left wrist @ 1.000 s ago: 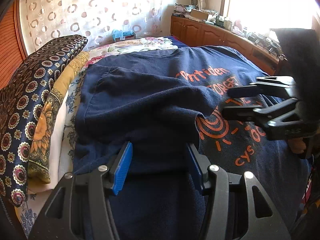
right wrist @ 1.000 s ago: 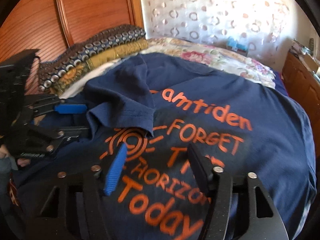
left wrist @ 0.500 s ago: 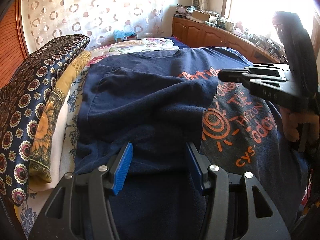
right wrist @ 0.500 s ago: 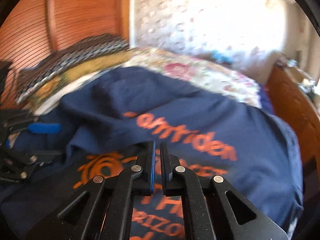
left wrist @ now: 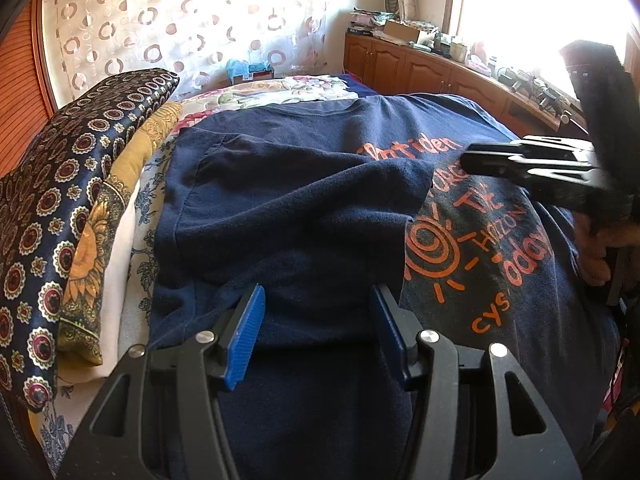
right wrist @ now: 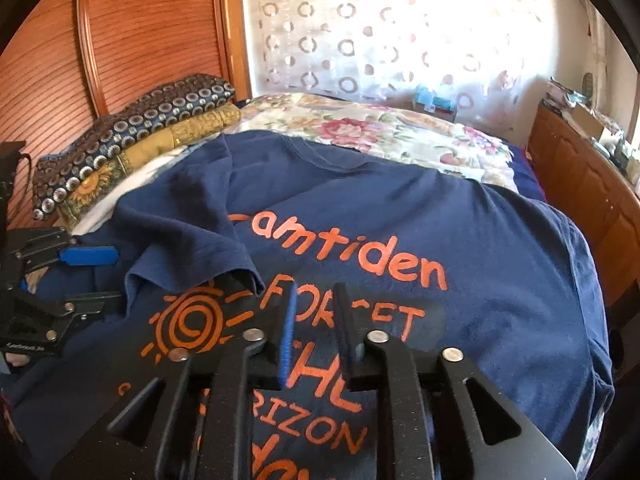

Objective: Fold small clothes
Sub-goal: 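Fold the held side inward toward the print, open right gripper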

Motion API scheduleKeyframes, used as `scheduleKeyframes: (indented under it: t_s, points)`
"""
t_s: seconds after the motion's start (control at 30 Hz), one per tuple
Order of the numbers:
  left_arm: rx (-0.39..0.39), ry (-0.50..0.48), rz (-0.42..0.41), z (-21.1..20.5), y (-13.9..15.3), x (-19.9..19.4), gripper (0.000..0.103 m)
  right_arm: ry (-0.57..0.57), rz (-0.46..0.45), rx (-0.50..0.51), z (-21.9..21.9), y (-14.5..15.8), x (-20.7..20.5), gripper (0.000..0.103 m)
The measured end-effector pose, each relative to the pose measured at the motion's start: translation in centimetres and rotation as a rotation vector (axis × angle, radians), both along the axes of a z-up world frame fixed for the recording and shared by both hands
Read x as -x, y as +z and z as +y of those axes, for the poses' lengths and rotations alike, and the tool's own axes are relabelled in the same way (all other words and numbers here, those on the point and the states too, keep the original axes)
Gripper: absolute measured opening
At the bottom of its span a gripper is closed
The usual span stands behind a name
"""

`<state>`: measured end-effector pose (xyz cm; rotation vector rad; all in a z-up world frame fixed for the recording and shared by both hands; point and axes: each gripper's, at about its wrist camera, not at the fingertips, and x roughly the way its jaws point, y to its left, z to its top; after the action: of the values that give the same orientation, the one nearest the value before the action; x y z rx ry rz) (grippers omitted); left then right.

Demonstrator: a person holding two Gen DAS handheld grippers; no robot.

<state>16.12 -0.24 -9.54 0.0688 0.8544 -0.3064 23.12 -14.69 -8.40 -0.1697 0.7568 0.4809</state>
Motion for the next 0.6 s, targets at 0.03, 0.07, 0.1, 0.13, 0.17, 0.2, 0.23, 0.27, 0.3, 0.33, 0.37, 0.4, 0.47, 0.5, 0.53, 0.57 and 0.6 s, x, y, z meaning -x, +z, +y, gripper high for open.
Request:
scheduleKeyframes:
  t_s: [0.03,0.07,0.1,0.13,0.17,0.2,0.23,0.27,0.3,0.33,0.37,0.4,0.47,0.5,0.53,0.57,0.6]
  points:
    - [-0.002,0.013,-0.019,0.1,0.3,0.2,0.054,-0.008,-0.005,-0.007,-0.6,0.3,0.2,0.033]
    - [-0.007,0.028,-0.06,0.3,0.8,0.7,0.054,-0.023,-0.014,-0.01,-1.5,0.6,0.5,0.048]
    - [-0.008,0.035,-0.094,0.4,1.4,1.2,0.054,-0.04,-0.027,-0.013,-2.5,1.1,0.7,0.053]
    - [-0.008,0.044,-0.119,0.4,1.9,1.7,0.054,-0.051,-0.034,-0.014,-3.3,1.4,0.9,0.055]
    - [-0.01,0.05,-0.136,0.4,2.4,2.1,0.054,-0.073,-0.04,-0.009,-4.7,1.8,1.0,0.055]
    - [-0.011,0.055,-0.153,0.2,2.9,2.5,0.054,-0.104,-0.046,0.0,-6.2,2.1,1.0,0.055]
    - [-0.013,0.06,-0.166,0.1,3.3,2.8,0.054,-0.134,-0.048,0.005,-7.5,2.3,1.0,0.055]
    - [-0.013,0.066,-0.186,-0.2,3.8,3.3,0.054,-0.162,-0.048,0.006,-8.9,2.6,0.9,0.055]
    - [-0.01,0.07,-0.203,-0.4,4.2,3.7,0.054,-0.2,-0.046,0.004,-10.9,2.8,0.9,0.055]
    - [-0.004,0.072,-0.215,-0.6,4.5,3.9,0.054,-0.227,-0.043,0.003,-12.2,2.9,0.8,0.055]
    - [0.009,0.072,-0.232,-0.9,4.9,4.3,0.054,-0.264,-0.038,0.003,-13.9,3.0,0.7,0.055]
    - [0.021,0.073,-0.247,-1.3,5.1,4.6,0.054,-0.299,-0.03,0.005,-15.6,2.9,0.6,0.055]
    - [0.045,0.074,-0.27,-2.1,5.5,4.9,0.054,-0.352,-0.018,0.019,-18.0,2.8,0.6,0.055]
    - [0.055,0.073,-0.273,-2.3,5.7,4.7,0.054,-0.38,-0.003,0.026,-19.4,2.4,0.6,0.055]
    - [0.076,0.065,-0.277,-3.0,5.8,4.7,0.054,-0.399,0.009,0.028,-20.7,2.2,0.7,0.055]
    - [0.085,0.061,-0.277,-3.4,5.9,4.5,0.054,-0.415,0.021,0.027,-21.5,1.9,0.8,0.055]
    - [0.091,0.05,-0.28,-4.1,5.8,4.4,0.054,-0.429,0.032,0.026,-22.4,1.6,0.9,0.055]
